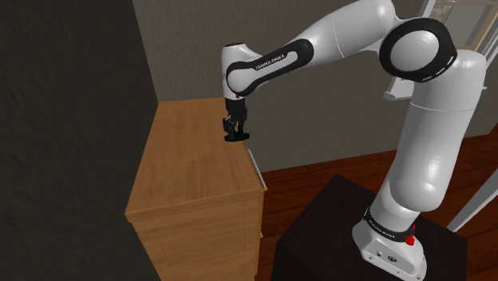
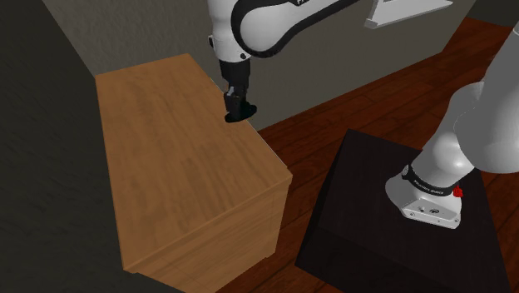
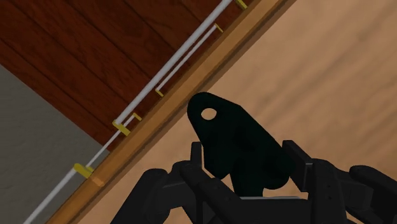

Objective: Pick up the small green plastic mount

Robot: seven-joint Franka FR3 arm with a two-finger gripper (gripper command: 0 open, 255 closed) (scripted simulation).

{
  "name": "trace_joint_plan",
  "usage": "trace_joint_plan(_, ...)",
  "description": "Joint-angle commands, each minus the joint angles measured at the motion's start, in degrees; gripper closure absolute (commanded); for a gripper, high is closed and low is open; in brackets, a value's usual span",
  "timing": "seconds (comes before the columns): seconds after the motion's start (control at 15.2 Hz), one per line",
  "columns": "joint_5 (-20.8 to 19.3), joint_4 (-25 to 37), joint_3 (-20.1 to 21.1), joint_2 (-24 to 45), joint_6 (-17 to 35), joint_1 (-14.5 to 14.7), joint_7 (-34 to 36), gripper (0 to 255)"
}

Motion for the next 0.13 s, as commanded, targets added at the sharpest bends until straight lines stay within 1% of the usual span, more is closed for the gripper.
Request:
trace_joint_plan(0.0,0.06,0.61,-0.01,-0.3,-0.92,-0.04,-0.1,255)
trace_joint_plan(0.07,0.06,0.61,-0.01,-0.29,-0.92,-0.03,-0.1,255)
